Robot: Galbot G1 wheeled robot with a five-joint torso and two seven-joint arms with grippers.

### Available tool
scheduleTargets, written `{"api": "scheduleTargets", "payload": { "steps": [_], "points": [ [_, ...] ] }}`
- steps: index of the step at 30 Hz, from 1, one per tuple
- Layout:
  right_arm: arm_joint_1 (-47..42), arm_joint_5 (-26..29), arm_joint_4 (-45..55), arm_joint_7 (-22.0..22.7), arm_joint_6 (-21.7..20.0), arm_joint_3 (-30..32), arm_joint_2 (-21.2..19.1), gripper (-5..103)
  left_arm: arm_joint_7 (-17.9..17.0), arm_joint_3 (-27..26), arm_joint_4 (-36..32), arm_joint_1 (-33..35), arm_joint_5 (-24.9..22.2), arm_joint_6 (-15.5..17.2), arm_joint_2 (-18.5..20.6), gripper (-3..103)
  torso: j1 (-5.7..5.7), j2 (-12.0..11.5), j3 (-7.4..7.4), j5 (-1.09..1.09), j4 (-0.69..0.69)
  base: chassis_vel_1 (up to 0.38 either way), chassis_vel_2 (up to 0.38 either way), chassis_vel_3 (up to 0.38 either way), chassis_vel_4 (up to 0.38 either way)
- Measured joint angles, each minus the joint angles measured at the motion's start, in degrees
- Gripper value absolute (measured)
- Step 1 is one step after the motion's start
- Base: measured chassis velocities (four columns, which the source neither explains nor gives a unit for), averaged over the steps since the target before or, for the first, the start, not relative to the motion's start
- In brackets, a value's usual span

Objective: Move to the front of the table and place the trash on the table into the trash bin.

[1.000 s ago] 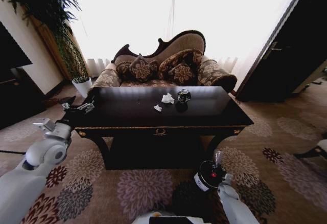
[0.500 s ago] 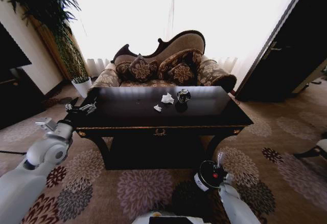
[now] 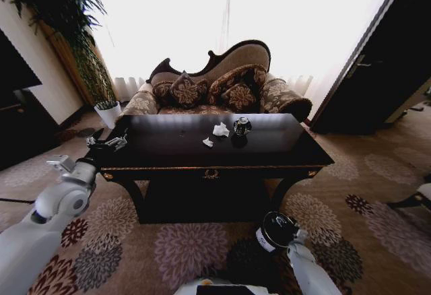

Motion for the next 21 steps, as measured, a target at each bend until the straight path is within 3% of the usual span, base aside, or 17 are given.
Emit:
{"api": "scheduleTargets", "payload": {
  "steps": [8,11,17,21],
  "points": [
    [-10.02,0.10,10.71,-0.94,1.68,2.19,-1.01,100,0.03,0.02,0.02,0.00,0.02,0.02,-0.01,100,0.00,0.00,0.00,-0.02,0.02,0.000,0.000,0.000,0.000],
    [-14.94,0.64,15.56,-1.36,2.42,3.34,-0.88,100,0.04,0.02,0.02,0.00,0.03,0.02,0.00,100,0.00,0.00,0.00,0.03,-0.05,0.000,0.000,0.000,0.000],
    [-27.94,3.47,33.96,-0.79,2.82,8.51,0.67,100,0.04,0.02,0.02,-0.01,0.05,0.02,-0.01,100,-0.02,0.01,-0.01,-0.02,0.02,0.000,0.000,0.000,0.000],
    [-35.29,5.05,43.41,-0.29,2.91,11.19,1.97,100,0.02,0.02,0.03,-0.01,0.07,0.02,-0.01,100,-0.01,0.00,0.00,0.00,-0.01,0.000,0.000,0.000,0.000]
  ]
}}
